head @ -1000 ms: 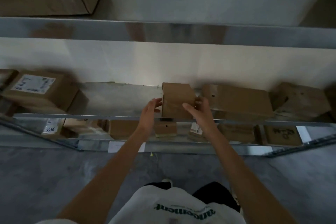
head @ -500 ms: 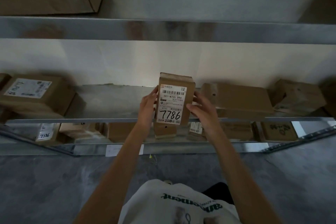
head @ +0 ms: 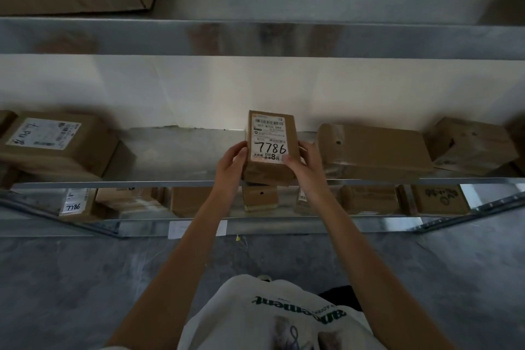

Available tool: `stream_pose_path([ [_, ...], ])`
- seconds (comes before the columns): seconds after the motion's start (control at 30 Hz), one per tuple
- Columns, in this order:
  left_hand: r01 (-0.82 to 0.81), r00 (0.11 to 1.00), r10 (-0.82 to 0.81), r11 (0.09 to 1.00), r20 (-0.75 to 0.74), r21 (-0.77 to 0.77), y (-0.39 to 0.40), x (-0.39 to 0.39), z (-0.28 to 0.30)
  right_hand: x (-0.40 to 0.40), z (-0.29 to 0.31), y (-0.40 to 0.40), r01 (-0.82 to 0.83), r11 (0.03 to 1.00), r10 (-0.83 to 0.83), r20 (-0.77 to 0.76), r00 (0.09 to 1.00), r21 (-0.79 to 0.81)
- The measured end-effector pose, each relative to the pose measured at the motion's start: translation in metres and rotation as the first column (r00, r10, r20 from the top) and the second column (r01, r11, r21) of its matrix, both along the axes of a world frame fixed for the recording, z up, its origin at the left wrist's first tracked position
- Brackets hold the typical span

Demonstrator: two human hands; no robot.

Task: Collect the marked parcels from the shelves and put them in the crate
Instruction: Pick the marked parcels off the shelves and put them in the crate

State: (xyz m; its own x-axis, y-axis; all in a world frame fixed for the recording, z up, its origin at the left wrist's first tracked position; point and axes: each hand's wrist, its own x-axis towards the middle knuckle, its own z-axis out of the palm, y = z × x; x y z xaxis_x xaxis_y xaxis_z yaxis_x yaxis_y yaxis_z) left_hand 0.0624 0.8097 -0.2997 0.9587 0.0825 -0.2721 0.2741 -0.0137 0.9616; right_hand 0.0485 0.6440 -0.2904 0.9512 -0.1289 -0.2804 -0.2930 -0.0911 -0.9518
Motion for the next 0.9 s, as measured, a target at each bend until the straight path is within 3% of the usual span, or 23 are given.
stream_pose_path([
  [0.17, -0.019, 0.999, 0.019, 1.000, -0.048, -0.001, 0.011, 0.012, -0.015, 0.010, -0.001, 0.016, -0.307, 0.933, 0.301, -0.058, 0.952, -0.190],
  [0.33, 0.009, 0.999, -0.008, 1.000, -0.045, 0.020, 0.016, 0.015, -0.031, 0.031, -0.017, 0.035, -0.329, 0.862, 0.333, -0.059, 0.941, -0.385],
  [0.47, 0.051, 0.998, -0.049, 0.996, -0.033, 0.074, 0.021, 0.013, -0.039, 0.035, -0.030, 0.040, -0.370, 0.825, 0.371, -0.083, 0.925, -0.427],
  [0.53, -0.021, 0.997, 0.029, 0.993, -0.066, 0.116, 0.023, 0.010, -0.041, 0.027, -0.024, 0.034, -0.367, 0.830, 0.378, -0.060, 0.924, -0.420],
  [0.63, -0.174, 0.985, 0.165, 0.951, 0.055, 0.255, 0.015, 0.005, -0.024, 0.004, -0.010, -0.001, -0.269, 0.852, 0.327, 0.053, 0.944, -0.450],
  [0.7, -0.215, 0.962, 0.140, 0.919, 0.235, 0.332, 0.002, 0.004, -0.007, -0.012, -0.004, -0.044, -0.101, 0.863, 0.212, 0.173, 0.962, -0.496],
  [0.77, -0.216, 0.924, 0.100, 0.933, 0.368, 0.288, -0.017, 0.005, 0.009, -0.024, -0.005, -0.096, 0.122, 0.839, 0.025, 0.262, 0.965, -0.530],
  [0.83, -0.183, 0.915, 0.071, 0.951, 0.397, 0.251, -0.044, 0.003, 0.011, -0.031, -0.010, -0.150, 0.287, 0.785, -0.158, 0.271, 0.949, -0.549],
  [0.9, -0.113, 0.947, 0.012, 0.948, 0.322, 0.296, -0.078, 0.001, 0.003, -0.031, -0.015, -0.197, 0.337, 0.759, -0.281, 0.187, 0.941, -0.557],
])
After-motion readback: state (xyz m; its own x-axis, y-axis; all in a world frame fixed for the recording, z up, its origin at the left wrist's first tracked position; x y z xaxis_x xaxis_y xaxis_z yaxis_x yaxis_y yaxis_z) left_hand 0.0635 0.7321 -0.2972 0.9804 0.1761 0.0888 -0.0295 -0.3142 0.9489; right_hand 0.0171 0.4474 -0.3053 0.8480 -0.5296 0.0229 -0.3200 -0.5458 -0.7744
